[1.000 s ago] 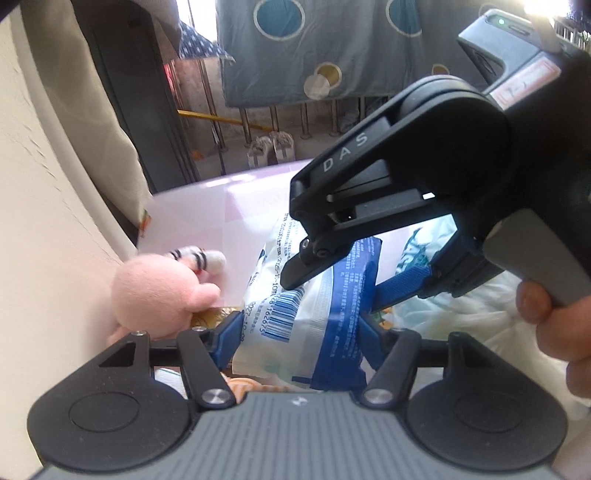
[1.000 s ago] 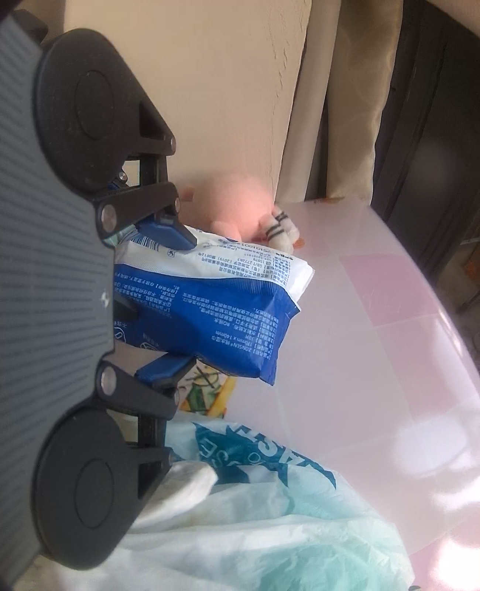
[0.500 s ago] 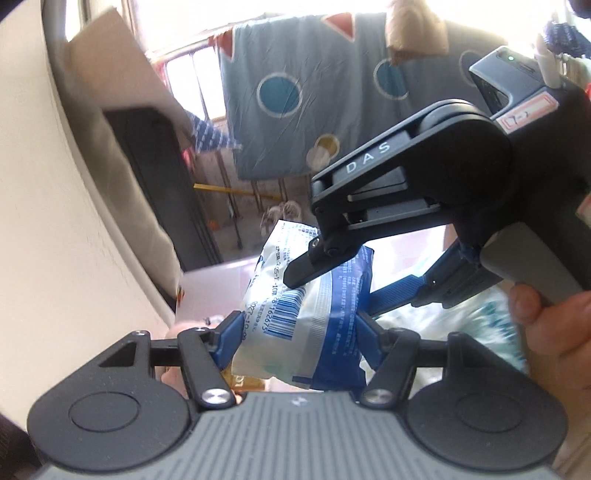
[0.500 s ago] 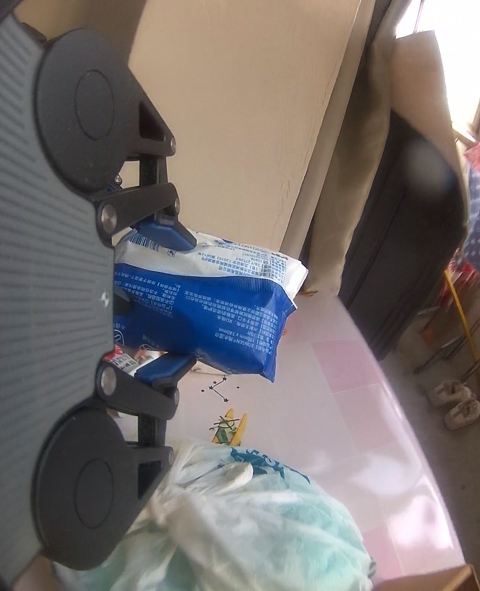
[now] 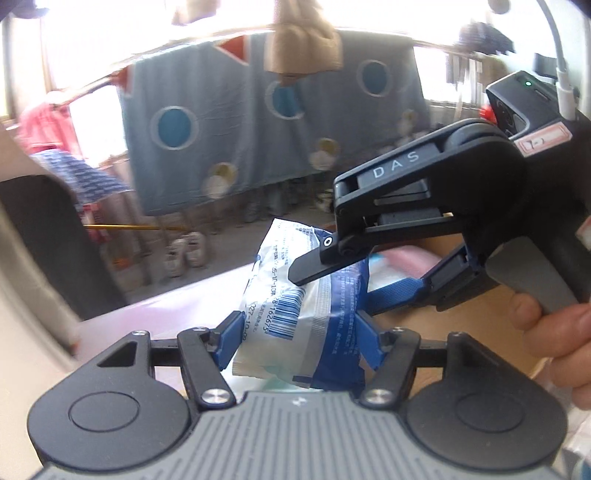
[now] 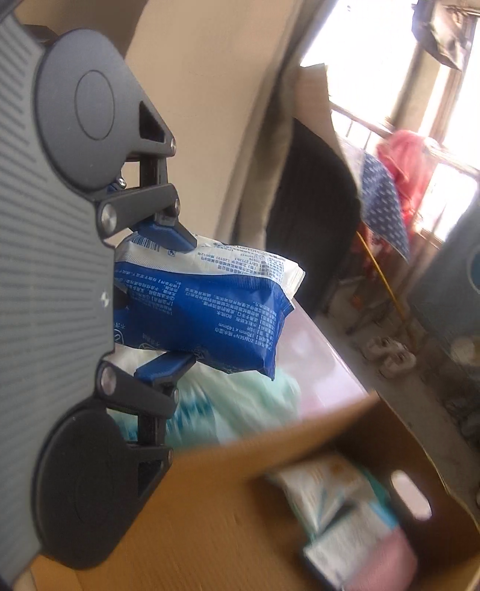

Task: Organize soft objects
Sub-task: 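Carry the wipes packet into the cardboard box and open the right gripper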

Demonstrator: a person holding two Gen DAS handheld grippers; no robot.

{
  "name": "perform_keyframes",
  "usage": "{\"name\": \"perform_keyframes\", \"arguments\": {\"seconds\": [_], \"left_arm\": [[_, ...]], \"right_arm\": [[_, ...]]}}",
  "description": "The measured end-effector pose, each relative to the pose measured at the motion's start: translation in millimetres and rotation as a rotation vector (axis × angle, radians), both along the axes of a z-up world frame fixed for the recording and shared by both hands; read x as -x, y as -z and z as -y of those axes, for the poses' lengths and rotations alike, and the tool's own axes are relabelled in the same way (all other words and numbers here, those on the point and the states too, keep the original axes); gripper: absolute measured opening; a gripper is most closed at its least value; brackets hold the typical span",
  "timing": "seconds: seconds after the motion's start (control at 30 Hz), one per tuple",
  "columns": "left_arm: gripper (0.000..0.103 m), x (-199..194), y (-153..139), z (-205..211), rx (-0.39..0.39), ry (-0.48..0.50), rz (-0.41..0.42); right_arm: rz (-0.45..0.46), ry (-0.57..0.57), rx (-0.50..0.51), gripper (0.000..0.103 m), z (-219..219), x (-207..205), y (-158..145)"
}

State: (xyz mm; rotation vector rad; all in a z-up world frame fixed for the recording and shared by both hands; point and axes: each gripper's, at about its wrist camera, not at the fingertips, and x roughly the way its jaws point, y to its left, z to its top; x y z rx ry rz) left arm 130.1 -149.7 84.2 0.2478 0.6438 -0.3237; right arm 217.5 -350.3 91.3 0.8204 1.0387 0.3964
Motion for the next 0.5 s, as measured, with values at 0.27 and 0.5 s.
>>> {"name": "perform_keyframes", "arguments": {"seconds": [0.27,0.5], "left_arm": [[0.067,-35,43,93,0.003,0.086,-0.121],[0.068,-50,84,108,-0.094,0.126,-0.181]], "right_arm": [[-0.078,0.056,-0.029,0.059,101,-21,68],[-0.209,0.037,0.011,0.060,118,-63,150]]}}
